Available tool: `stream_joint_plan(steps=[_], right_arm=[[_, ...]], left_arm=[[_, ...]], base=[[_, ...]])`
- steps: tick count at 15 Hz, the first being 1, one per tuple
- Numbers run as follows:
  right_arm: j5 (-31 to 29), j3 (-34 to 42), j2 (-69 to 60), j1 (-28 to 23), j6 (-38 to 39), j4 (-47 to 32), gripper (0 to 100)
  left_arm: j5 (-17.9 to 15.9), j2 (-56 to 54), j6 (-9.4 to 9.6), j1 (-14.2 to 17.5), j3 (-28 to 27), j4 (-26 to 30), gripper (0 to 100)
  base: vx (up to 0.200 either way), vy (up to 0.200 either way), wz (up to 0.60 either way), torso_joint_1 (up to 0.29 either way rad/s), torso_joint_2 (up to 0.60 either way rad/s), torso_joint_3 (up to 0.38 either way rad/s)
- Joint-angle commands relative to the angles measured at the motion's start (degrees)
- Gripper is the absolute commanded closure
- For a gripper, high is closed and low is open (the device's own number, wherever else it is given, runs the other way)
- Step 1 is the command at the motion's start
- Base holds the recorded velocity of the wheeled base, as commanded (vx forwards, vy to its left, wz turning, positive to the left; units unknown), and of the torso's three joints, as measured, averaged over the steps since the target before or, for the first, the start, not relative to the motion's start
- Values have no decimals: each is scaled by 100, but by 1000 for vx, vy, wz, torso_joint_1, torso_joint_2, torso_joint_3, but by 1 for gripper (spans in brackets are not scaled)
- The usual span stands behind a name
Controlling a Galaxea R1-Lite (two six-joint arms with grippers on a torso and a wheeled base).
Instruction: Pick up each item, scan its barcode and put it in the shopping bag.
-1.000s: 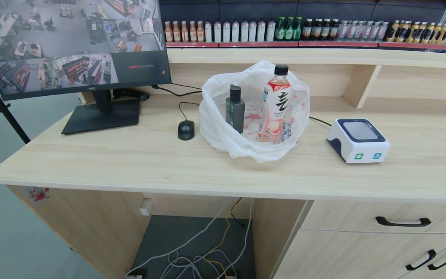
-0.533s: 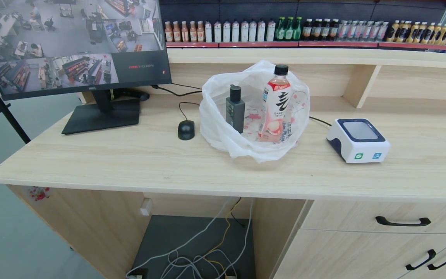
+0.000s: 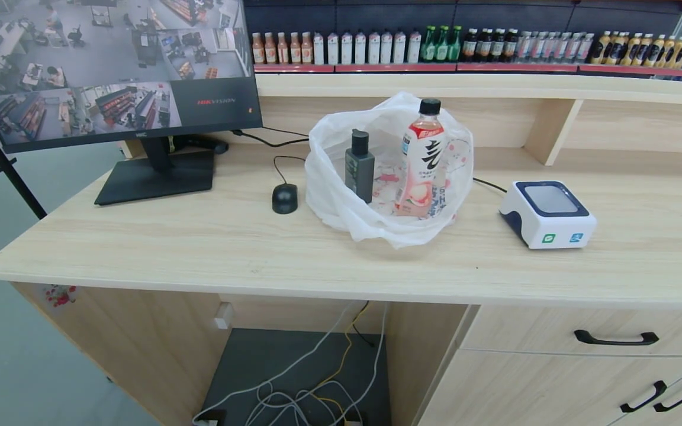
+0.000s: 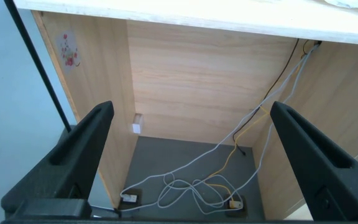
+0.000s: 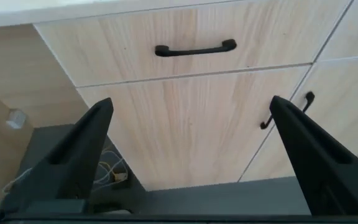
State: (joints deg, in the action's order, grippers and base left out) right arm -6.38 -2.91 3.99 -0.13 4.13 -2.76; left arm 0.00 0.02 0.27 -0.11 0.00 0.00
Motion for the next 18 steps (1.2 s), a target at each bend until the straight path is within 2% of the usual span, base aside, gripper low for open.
stream_joint_plan(steps=[1, 11, 18], right_arm=[[207, 221, -399, 31, -35, 161, 0], [233, 274, -399, 31, -35, 276, 0], [233, 274, -399, 31, -114, 276, 0]], left_arm=[[0, -2, -9, 2, 0, 0, 0], [0, -2, -9, 2, 0, 0, 0], [0, -2, -18, 11, 0, 0, 0]], base=[[0, 0, 0, 0, 0, 0], [0, 0, 0, 0, 0, 0], [0, -200, 0, 2, 1, 0]])
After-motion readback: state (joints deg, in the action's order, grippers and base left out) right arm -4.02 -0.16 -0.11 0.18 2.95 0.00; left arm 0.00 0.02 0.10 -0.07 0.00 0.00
